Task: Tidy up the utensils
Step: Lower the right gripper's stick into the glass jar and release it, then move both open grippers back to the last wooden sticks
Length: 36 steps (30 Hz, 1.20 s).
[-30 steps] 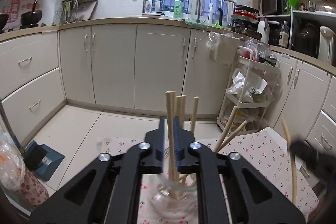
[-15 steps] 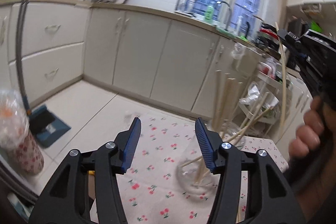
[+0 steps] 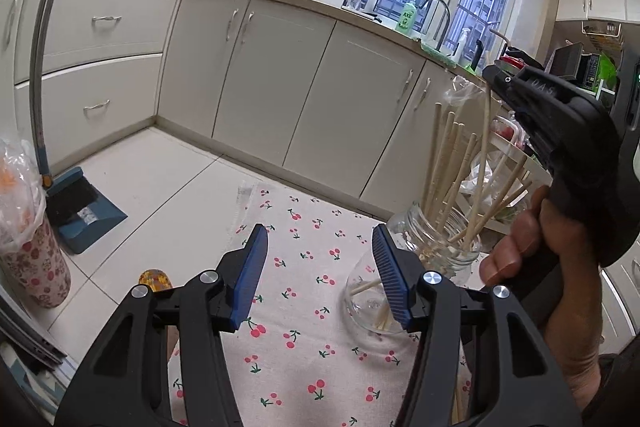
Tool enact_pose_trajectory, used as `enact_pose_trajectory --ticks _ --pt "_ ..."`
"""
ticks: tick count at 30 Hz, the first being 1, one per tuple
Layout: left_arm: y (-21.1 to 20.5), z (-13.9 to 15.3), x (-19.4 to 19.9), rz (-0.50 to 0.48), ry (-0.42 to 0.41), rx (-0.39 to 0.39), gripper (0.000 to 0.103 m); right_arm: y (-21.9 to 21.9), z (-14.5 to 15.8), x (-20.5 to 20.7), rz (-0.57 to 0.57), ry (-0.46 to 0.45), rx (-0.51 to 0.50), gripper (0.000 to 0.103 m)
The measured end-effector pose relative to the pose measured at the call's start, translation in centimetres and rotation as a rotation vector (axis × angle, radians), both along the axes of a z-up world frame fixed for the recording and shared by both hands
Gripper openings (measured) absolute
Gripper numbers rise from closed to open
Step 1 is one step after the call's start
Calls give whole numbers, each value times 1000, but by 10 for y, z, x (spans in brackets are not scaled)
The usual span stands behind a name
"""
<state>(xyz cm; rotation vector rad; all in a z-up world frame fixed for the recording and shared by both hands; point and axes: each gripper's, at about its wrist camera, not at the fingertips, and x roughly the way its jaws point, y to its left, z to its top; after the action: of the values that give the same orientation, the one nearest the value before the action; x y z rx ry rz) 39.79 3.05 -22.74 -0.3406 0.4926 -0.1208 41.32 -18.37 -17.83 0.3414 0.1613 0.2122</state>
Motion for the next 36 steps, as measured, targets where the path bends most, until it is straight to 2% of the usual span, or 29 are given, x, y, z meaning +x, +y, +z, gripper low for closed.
enact_pose_trajectory --ticks 15,16,18,20,23,25,26,29,30,32,36 --pt "-3 -1 3 -1 28 -1 53 16 -13 -30 72 10 -142 7" --pt "-4 -1 2 -2 30 1 53 15 -13 -31 74 15 -147 9" --pt "-4 0 1 -4 33 2 54 11 -13 -38 80 21 -148 22" --pt "-5 1 0 -7 36 5 55 6 -11 -47 84 28 -145 23" --pt "-7 4 -5 -15 42 14 56 -7 -5 -71 79 39 -141 35" --pt "-10 7 -9 -28 52 27 58 -22 -4 -92 66 83 -139 42" --pt "-12 7 -11 -36 61 35 59 -31 -7 -105 54 135 -145 45" --pt "-20 8 -16 -87 97 54 60 -50 -28 -124 56 324 -197 46" --pt "-24 8 -18 -108 112 65 62 -61 -42 -131 72 429 -200 46" --pt "-38 5 -21 -173 156 89 65 -75 -61 -142 77 553 -194 46" --pt "-75 -7 -27 -293 250 164 67 -101 -80 -167 45 668 -177 46"
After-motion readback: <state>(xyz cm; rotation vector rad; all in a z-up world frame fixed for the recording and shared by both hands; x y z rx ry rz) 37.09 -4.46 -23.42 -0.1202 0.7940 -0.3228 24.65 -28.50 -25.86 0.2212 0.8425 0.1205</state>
